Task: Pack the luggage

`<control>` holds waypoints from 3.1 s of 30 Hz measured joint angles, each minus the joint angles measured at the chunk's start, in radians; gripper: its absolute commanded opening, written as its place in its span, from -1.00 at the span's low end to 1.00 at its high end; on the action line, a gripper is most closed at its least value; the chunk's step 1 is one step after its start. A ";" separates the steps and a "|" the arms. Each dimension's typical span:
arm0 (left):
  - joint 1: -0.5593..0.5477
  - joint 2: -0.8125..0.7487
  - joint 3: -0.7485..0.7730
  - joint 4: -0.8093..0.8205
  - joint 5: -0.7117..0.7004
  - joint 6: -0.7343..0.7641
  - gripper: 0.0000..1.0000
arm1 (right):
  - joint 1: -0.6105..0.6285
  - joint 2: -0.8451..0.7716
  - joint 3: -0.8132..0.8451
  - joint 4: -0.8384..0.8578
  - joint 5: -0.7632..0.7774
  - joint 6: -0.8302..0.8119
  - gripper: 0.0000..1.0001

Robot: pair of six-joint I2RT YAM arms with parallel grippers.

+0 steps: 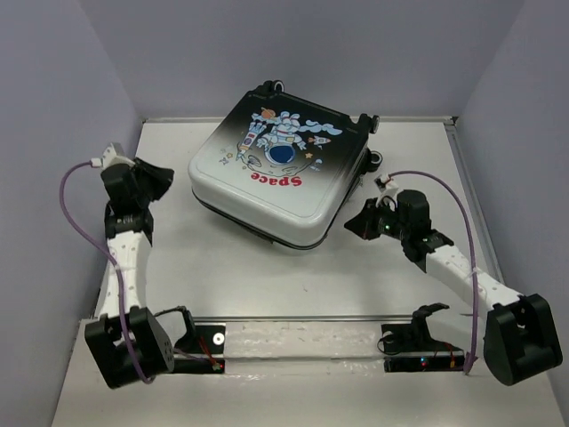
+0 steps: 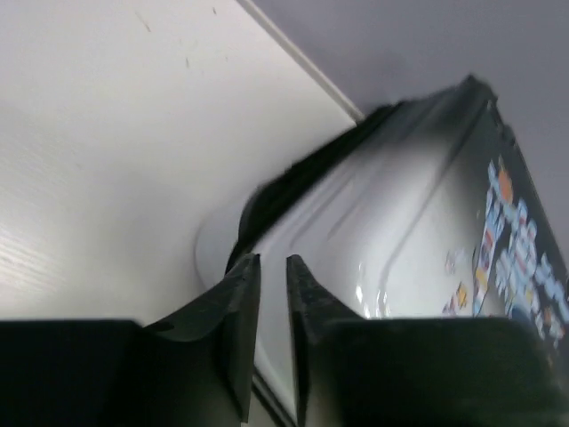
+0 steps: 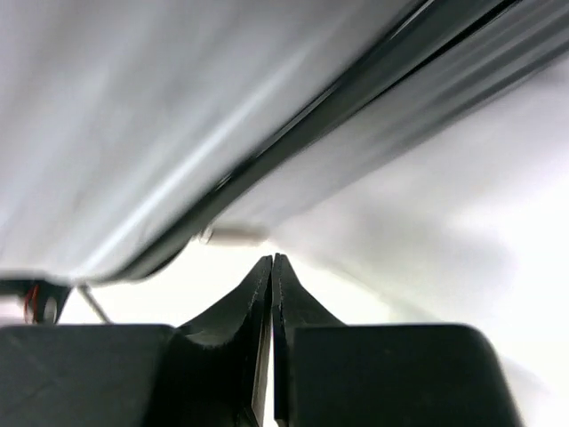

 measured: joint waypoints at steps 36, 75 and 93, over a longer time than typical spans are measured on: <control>-0.809 -0.156 -0.380 0.058 -0.073 -0.162 -0.76 | 0.190 0.284 -0.208 0.733 0.026 -0.156 -0.25; -0.876 -0.001 -0.311 0.148 -0.150 -0.211 -0.77 | 0.889 0.257 -0.050 0.452 0.870 0.055 -0.86; -0.472 -0.269 0.119 -0.243 -0.158 0.098 0.71 | 0.983 0.170 -0.080 0.267 1.072 0.372 -0.01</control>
